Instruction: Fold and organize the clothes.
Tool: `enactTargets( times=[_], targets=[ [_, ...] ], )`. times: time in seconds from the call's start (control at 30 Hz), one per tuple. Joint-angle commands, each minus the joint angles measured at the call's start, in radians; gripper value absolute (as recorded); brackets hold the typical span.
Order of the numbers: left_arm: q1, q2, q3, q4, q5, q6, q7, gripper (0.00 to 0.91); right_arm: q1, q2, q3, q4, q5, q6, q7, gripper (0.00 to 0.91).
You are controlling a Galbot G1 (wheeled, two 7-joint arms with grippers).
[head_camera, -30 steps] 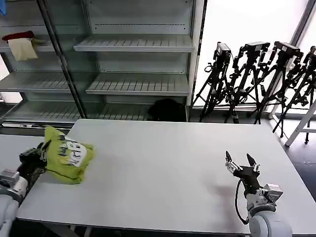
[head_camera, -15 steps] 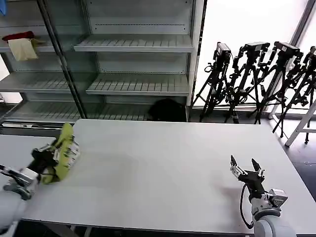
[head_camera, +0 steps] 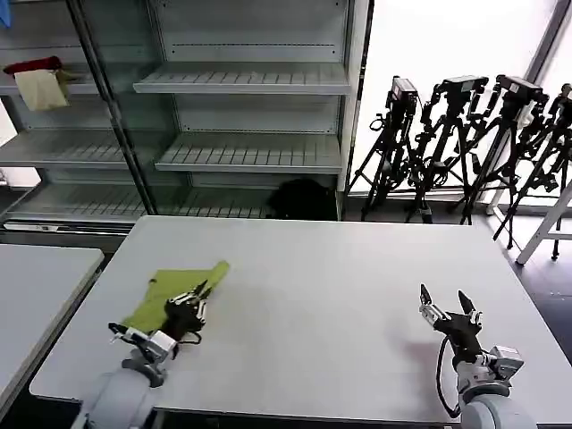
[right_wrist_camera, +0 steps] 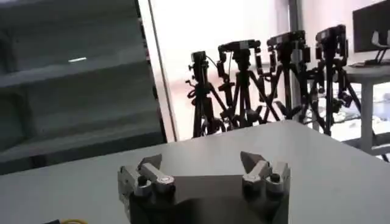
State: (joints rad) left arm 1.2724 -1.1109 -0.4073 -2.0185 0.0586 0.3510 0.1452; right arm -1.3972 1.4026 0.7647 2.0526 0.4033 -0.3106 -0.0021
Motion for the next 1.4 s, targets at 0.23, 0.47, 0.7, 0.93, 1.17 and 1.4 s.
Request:
enactTargets(
  times=[0.23,0.47,0.7,0.93,1.17,1.4],
  targets=[
    [-0.172,-0.157,0.324,0.017,-0.288,0.139,-0.222,0.907,-0.005,0.007,-0.038,0.049,-0.012,-0.083,-0.011,0.907],
    [-0.164,-0.112,0.279,-0.082,-0.333,0.045,-0.233,0.907,0.021,0.038,-0.174,0.070,-0.006,-0.194,-0.034,0.907],
    [-0.116,-0.039,0.056,-0.120,-0.393,0.018,-0.199,0.907,0.117,0.025,-0.494,0.036,0.237,-0.273,0.118,0.907],
    [-0.044,-0.026,-0.045,-0.107,-0.392,-0.012,-0.188,0.907,0.213,0.147,-0.644,-0.100,0.321,-0.274,0.239,0.907],
    [-0.005,-0.066,-0.036,-0.099,-0.381,-0.021,-0.169,0.907,0.219,0.218,-0.684,-0.149,0.341,-0.273,0.288,0.907],
    [0.045,-0.106,-0.023,-0.068,-0.326,-0.085,-0.156,0.907,0.213,0.238,-0.659,-0.165,0.364,-0.273,0.302,0.786]
  ],
)
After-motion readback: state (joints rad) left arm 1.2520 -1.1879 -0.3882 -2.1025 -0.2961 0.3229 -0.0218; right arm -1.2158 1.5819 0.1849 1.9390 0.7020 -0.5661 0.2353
